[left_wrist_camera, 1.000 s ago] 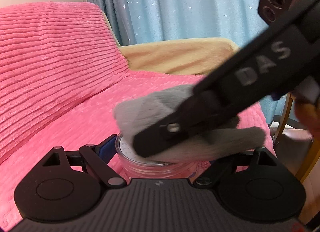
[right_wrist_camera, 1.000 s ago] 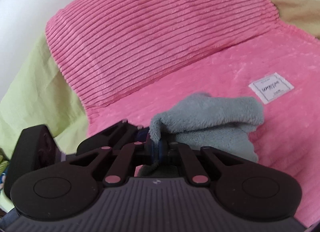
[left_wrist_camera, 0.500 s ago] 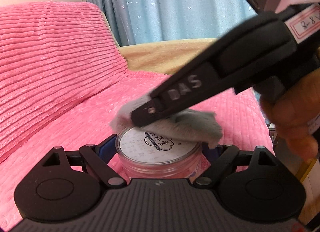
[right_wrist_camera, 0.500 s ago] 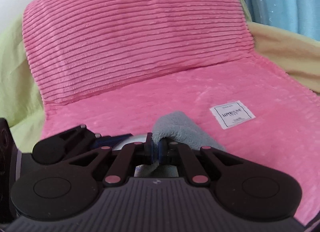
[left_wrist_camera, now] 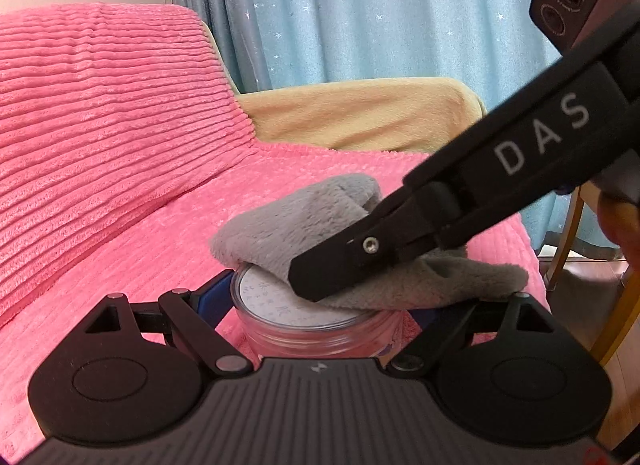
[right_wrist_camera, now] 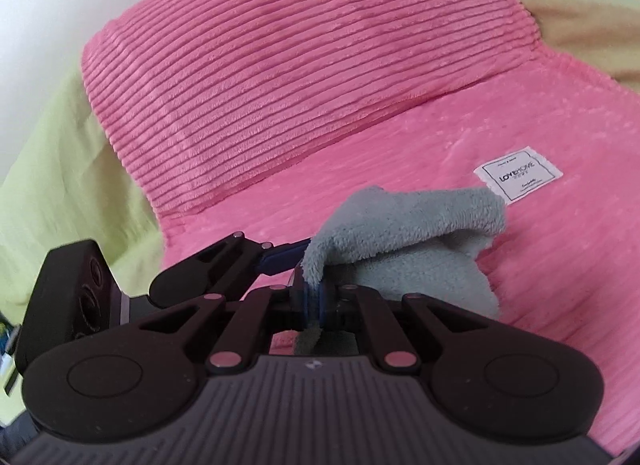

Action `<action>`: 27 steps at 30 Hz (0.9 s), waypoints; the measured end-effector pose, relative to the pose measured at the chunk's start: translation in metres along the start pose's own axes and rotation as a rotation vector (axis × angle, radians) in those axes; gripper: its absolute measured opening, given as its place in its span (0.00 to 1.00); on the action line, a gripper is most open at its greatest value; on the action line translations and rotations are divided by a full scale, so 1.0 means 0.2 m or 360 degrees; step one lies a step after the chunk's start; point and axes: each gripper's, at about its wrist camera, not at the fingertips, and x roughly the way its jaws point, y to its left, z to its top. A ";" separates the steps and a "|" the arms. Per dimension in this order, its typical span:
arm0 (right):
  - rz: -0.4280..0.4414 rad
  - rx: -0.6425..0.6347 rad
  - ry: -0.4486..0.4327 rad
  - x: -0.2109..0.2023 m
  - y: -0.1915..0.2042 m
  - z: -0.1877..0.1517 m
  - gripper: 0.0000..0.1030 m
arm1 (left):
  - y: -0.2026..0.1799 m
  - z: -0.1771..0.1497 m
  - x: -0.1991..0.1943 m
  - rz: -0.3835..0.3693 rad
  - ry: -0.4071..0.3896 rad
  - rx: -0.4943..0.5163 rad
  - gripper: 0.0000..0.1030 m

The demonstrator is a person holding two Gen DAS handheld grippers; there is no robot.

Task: Clean container
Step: 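Keep rubbing the cloth around the lid's edge with the right tool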

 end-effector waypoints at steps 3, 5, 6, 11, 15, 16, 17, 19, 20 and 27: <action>0.0009 -0.0002 -0.0009 0.02 0.01 0.00 0.03 | -0.01 0.00 0.00 0.0003 0.0001 0.0003 0.84; 0.0009 -0.0015 -0.0022 0.05 0.02 0.01 0.03 | -0.01 0.00 -0.01 0.0009 0.0003 0.0008 0.84; 0.0007 -0.0021 -0.0032 0.06 0.03 0.01 0.03 | -0.02 0.00 -0.01 0.0012 0.0004 0.0011 0.84; -0.0055 -0.0051 -0.0103 0.13 0.03 0.03 0.02 | -0.02 0.00 -0.01 0.0018 0.0006 0.0013 0.84; -0.0056 -0.0038 -0.0111 0.13 0.02 0.03 0.02 | -0.01 0.00 -0.01 0.0007 0.0000 0.0009 0.84; -0.0057 -0.0035 -0.0113 0.13 0.02 0.03 0.02 | -0.01 0.00 -0.01 0.0005 -0.0001 0.0010 0.84; -0.0057 -0.0032 -0.0115 0.13 0.02 0.03 0.02 | -0.01 0.00 -0.01 0.0004 -0.0002 0.0012 0.84; -0.0058 -0.0025 -0.0119 0.13 0.02 0.03 0.02 | -0.01 0.00 0.00 0.0001 -0.0001 0.0021 0.84; -0.0058 -0.0022 -0.0121 0.13 0.01 0.03 0.02 | -0.01 0.00 0.00 0.0001 0.0000 0.0028 0.84; -0.0061 0.0000 -0.0135 0.13 0.00 0.03 0.03 | -0.03 0.01 0.00 0.0004 0.0003 0.0049 0.84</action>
